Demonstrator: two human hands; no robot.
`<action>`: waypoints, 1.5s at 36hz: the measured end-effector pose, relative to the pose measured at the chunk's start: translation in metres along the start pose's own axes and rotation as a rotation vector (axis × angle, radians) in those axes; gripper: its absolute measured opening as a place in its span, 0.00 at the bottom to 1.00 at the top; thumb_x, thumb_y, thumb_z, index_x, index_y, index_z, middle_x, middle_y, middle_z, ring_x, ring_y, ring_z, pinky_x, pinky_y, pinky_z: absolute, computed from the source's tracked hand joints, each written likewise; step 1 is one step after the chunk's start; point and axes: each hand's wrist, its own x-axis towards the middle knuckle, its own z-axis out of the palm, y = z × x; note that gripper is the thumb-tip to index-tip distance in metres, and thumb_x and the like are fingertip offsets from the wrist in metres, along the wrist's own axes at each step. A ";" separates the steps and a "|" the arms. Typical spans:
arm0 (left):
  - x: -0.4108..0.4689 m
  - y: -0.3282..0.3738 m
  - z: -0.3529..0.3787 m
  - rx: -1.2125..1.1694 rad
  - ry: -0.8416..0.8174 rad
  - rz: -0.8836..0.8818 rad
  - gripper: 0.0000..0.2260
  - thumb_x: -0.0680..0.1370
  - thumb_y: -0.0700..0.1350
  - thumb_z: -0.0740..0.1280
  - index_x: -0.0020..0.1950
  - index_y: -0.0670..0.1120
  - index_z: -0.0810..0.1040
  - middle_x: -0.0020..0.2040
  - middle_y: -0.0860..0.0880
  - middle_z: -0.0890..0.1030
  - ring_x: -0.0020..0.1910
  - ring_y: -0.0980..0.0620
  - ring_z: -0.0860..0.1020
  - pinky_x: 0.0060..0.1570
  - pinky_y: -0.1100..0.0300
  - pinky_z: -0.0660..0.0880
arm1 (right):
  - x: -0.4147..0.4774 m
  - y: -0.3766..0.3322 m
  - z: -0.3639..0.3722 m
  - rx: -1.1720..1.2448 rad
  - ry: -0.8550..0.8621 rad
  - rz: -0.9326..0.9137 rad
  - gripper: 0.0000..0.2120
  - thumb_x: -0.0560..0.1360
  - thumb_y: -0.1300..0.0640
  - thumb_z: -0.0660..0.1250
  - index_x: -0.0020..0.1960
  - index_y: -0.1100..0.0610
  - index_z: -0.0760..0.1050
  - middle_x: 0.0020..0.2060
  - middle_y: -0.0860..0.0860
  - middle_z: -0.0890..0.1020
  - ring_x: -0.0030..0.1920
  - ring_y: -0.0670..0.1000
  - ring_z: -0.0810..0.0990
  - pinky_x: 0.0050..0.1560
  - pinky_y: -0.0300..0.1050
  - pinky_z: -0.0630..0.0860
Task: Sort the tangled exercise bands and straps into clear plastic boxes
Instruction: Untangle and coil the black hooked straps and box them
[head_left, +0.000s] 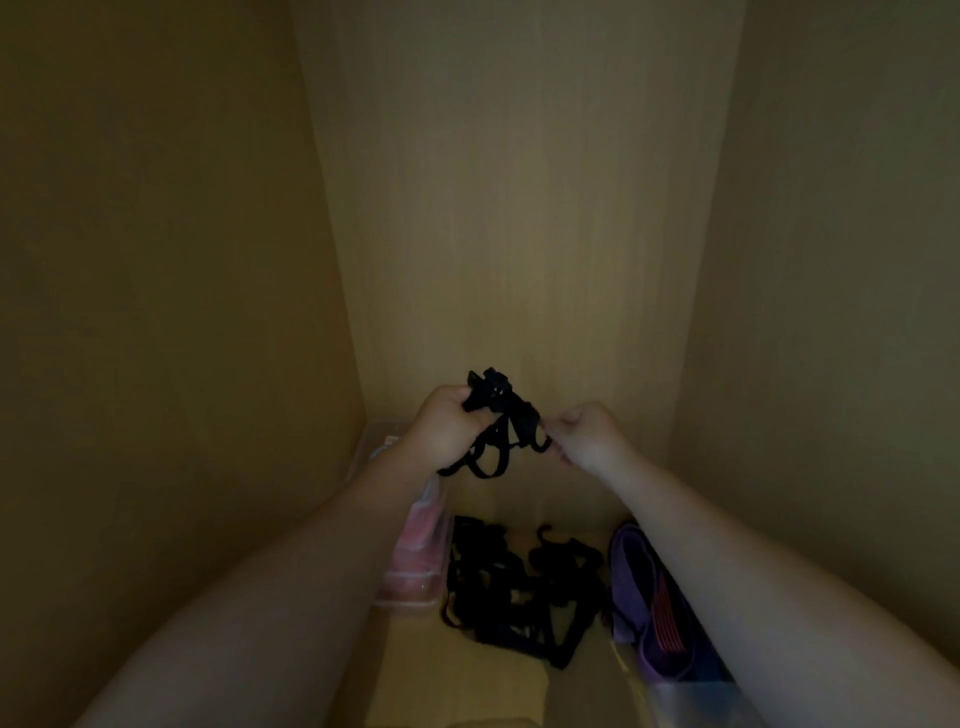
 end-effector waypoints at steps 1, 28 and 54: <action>0.000 0.003 -0.001 -0.002 -0.002 0.005 0.06 0.78 0.40 0.68 0.41 0.47 0.79 0.36 0.50 0.80 0.35 0.54 0.78 0.35 0.64 0.74 | 0.001 -0.002 0.000 -0.002 0.022 -0.020 0.15 0.79 0.52 0.64 0.46 0.63 0.82 0.38 0.55 0.82 0.39 0.51 0.81 0.50 0.48 0.79; -0.032 0.079 -0.046 0.280 -0.103 0.107 0.11 0.78 0.50 0.68 0.39 0.46 0.75 0.28 0.54 0.72 0.24 0.57 0.69 0.26 0.63 0.63 | -0.027 -0.052 -0.049 -0.059 -0.301 -0.172 0.36 0.71 0.69 0.71 0.75 0.55 0.62 0.70 0.55 0.69 0.69 0.54 0.70 0.65 0.45 0.70; -0.014 0.071 -0.051 0.118 0.146 0.196 0.05 0.76 0.42 0.71 0.41 0.46 0.78 0.31 0.52 0.80 0.26 0.60 0.75 0.37 0.61 0.73 | -0.028 -0.079 -0.031 0.282 -0.142 -0.326 0.07 0.75 0.65 0.68 0.44 0.53 0.76 0.32 0.50 0.74 0.30 0.47 0.71 0.31 0.39 0.67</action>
